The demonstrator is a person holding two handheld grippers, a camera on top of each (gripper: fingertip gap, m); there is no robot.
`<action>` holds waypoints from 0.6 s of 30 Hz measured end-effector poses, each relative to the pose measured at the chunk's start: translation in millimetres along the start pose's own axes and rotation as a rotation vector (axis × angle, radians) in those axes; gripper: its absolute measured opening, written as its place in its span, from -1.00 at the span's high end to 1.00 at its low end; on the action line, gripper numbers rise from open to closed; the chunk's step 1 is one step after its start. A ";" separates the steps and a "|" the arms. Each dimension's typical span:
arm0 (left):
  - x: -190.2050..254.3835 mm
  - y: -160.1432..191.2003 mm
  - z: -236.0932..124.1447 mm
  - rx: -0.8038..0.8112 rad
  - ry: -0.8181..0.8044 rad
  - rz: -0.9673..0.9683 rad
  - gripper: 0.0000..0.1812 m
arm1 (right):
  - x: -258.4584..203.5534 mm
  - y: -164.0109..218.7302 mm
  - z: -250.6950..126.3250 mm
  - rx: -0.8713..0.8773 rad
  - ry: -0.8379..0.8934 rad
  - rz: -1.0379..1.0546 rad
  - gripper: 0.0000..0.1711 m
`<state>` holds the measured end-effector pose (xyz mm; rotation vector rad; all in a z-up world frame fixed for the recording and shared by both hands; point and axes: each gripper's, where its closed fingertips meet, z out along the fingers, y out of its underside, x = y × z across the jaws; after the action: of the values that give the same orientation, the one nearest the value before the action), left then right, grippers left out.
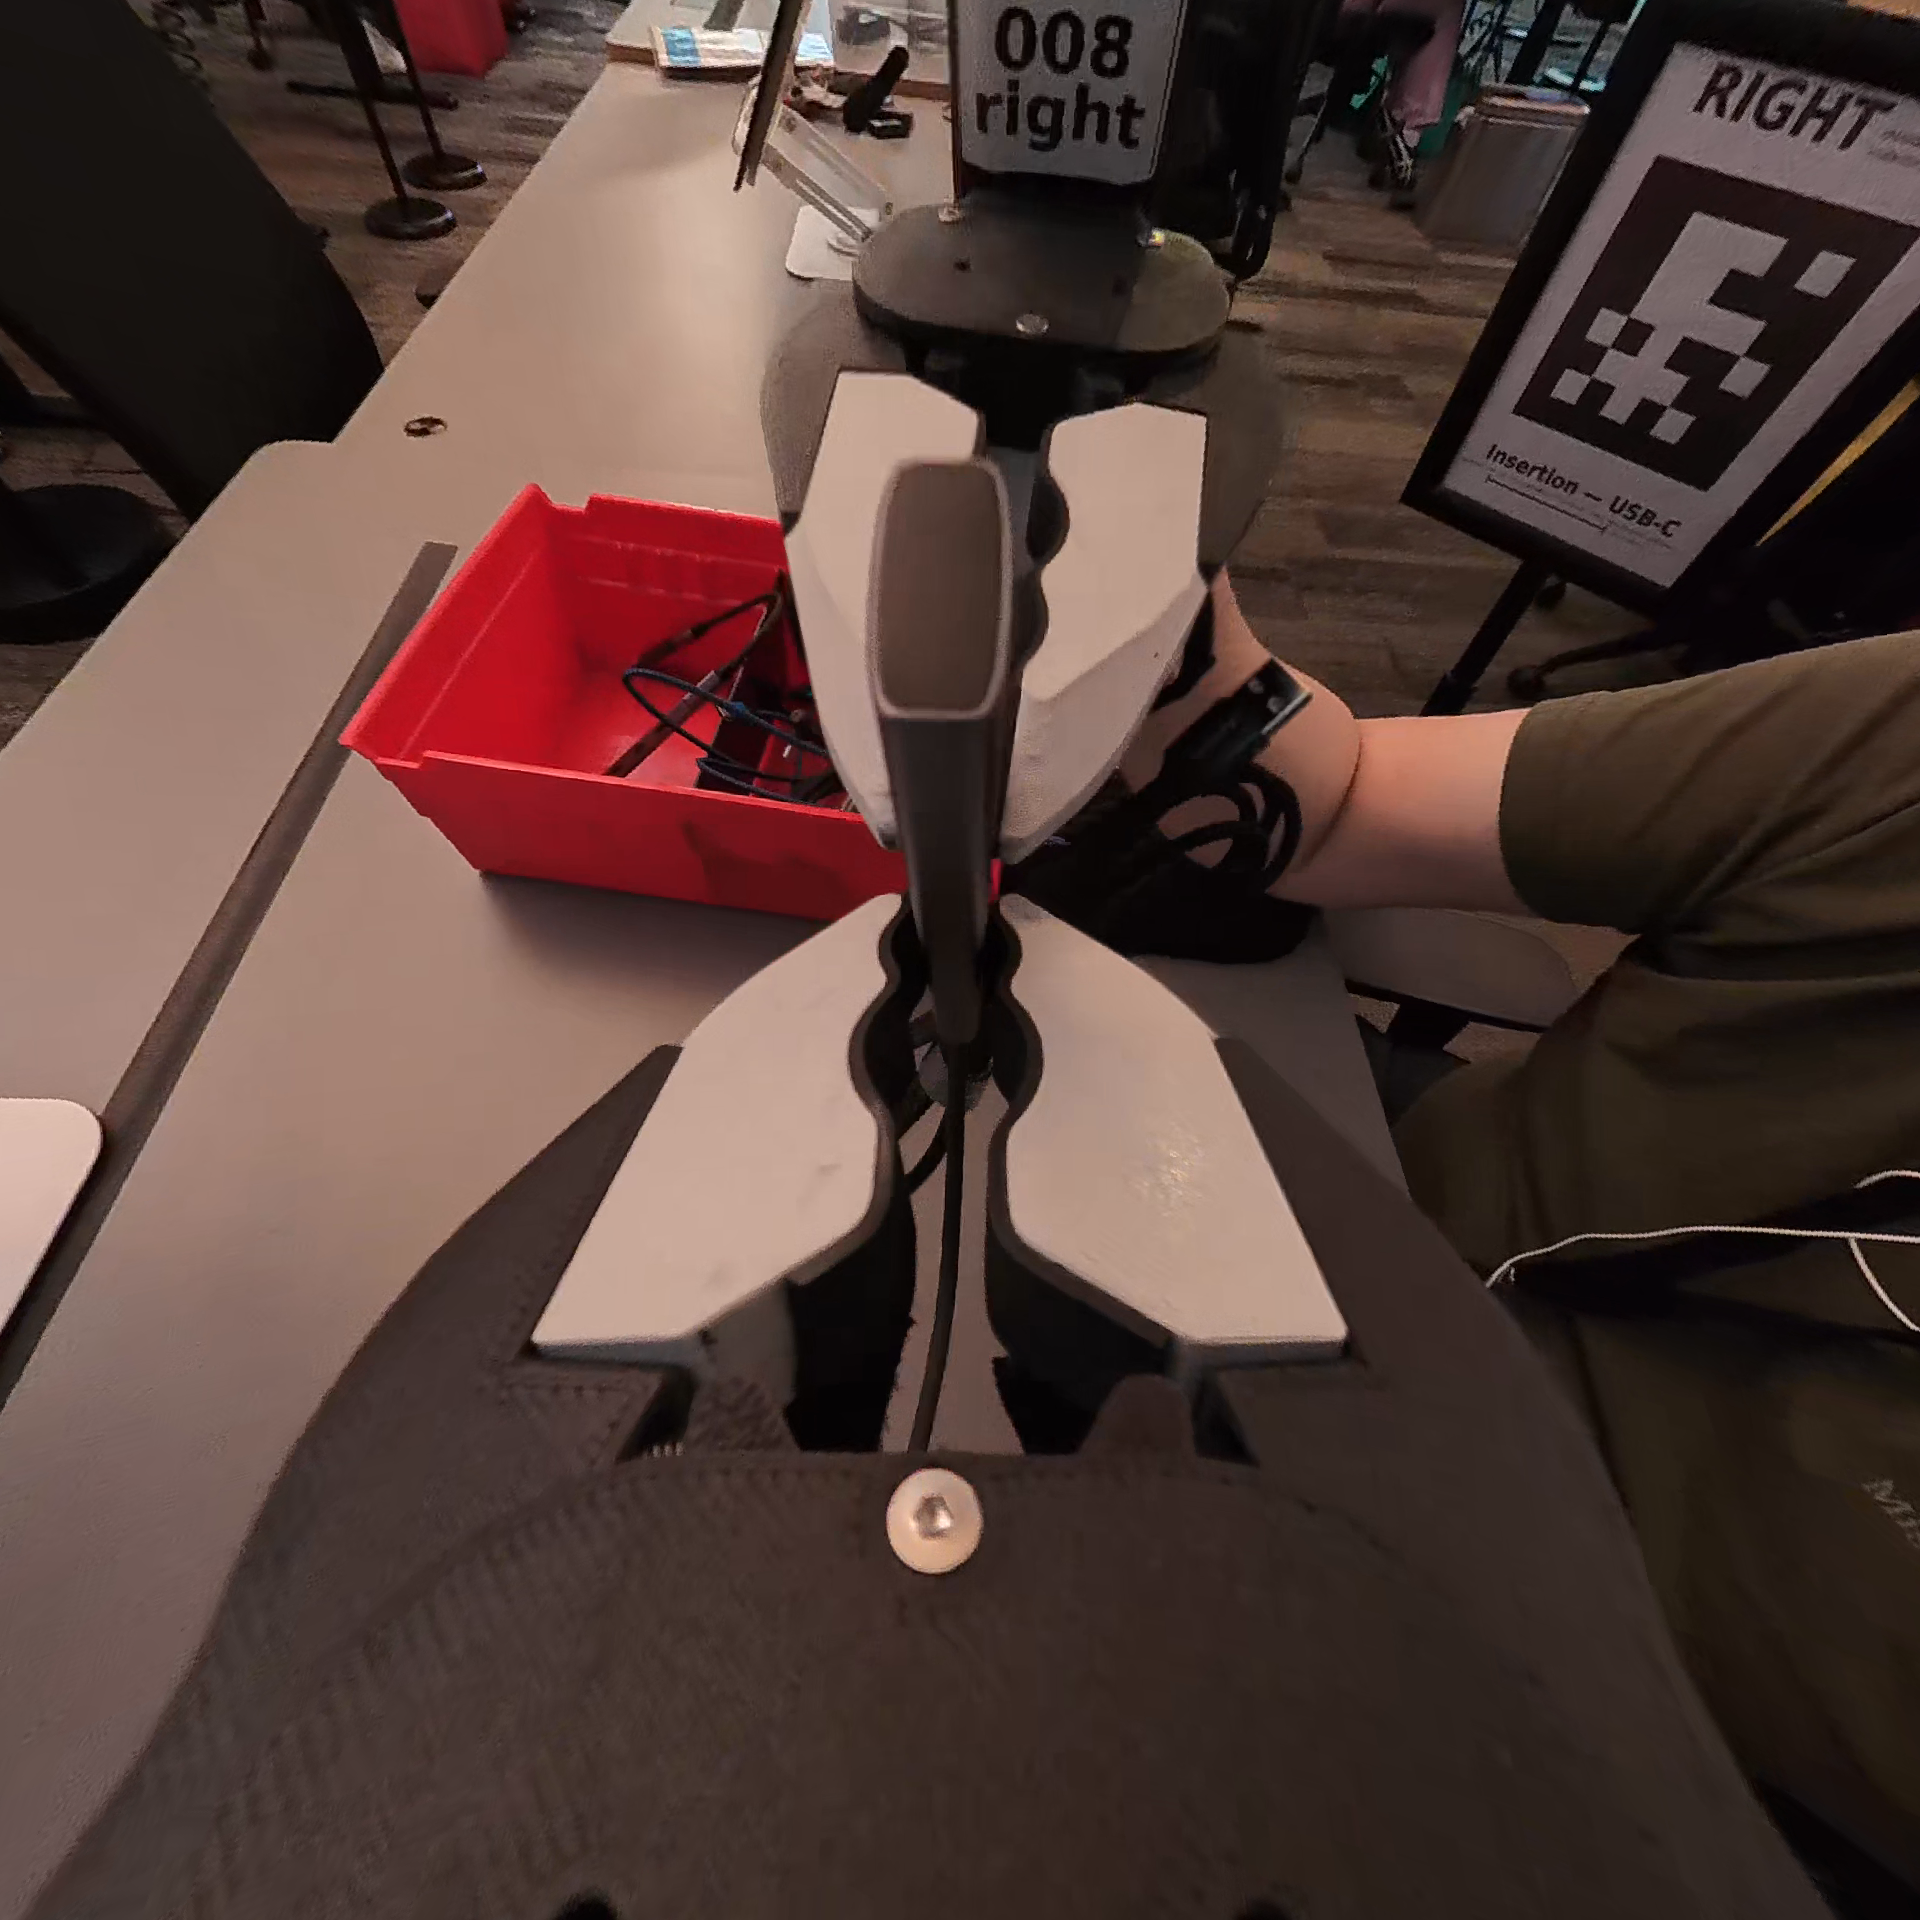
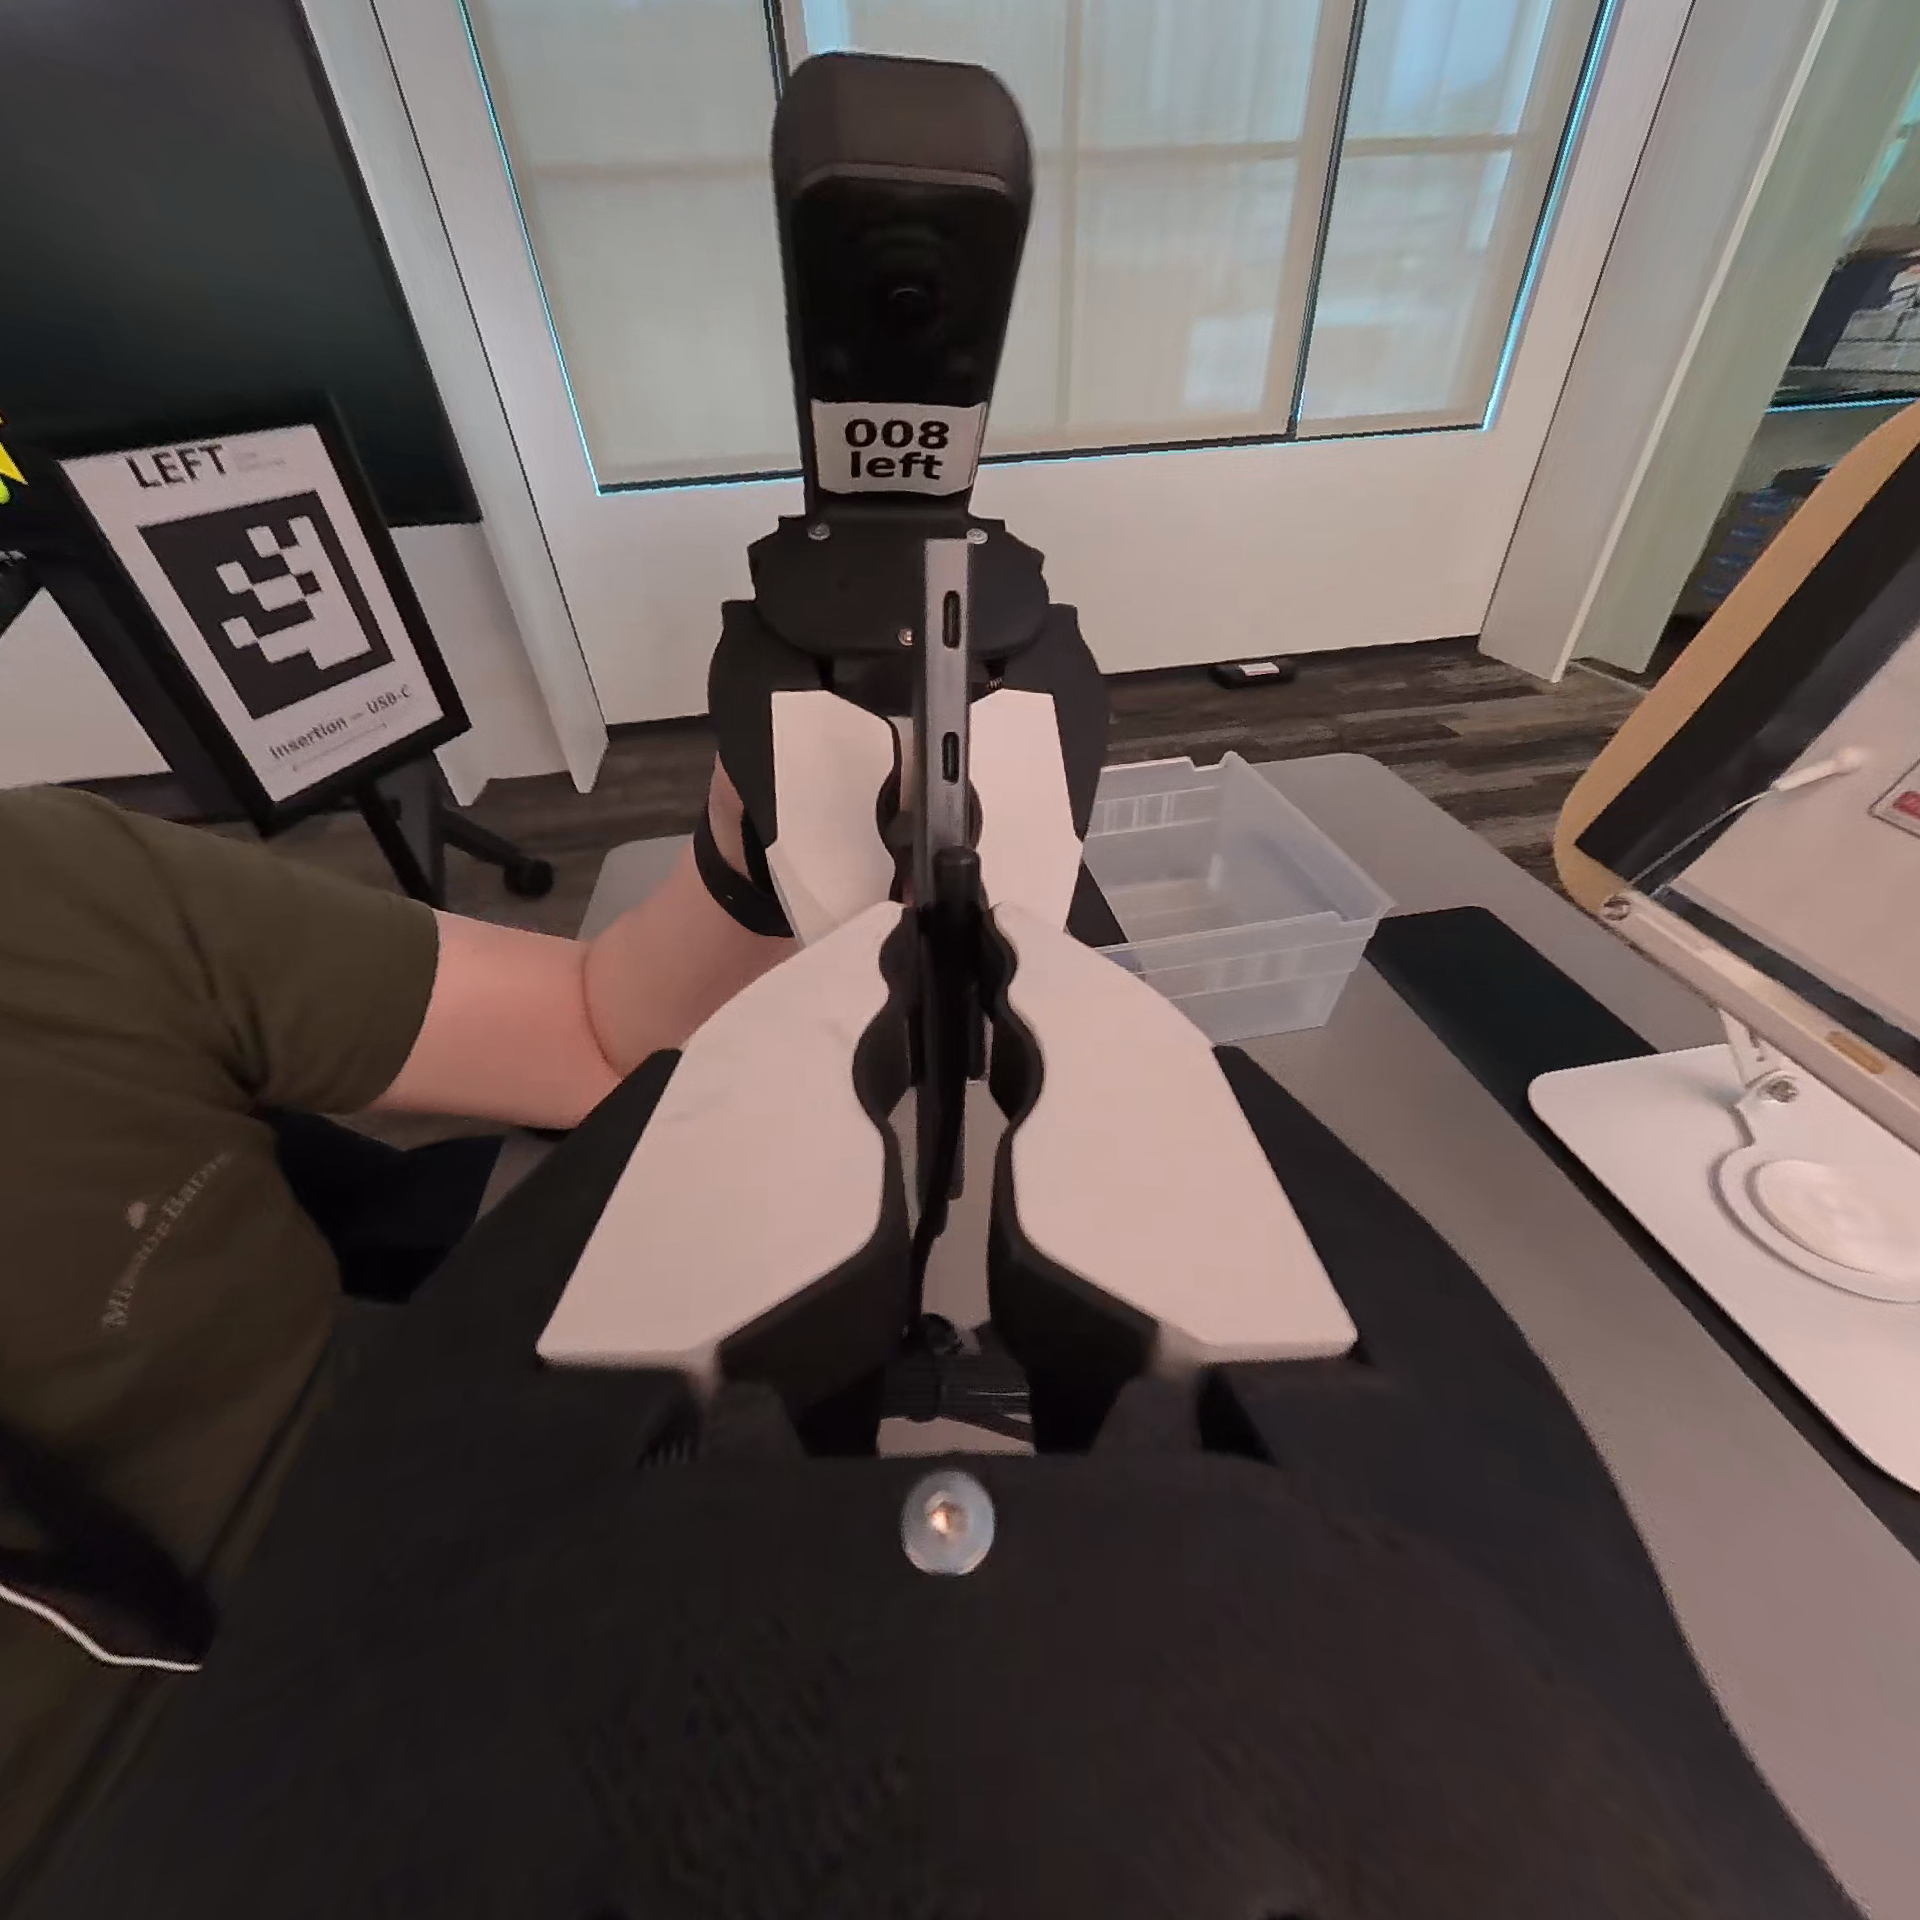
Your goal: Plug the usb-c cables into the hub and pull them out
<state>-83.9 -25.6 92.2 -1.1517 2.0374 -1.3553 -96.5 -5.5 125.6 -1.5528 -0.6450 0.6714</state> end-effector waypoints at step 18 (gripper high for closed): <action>6.8 -20.1 -29.0 0.187 0.164 -0.052 0.90 | -8.6 6.0 6.3 -0.025 -0.083 0.041 0.89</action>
<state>-100.7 -19.2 123.3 -1.0480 1.9513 -1.6763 -106.9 -8.1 119.6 -1.5711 -0.6870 0.7640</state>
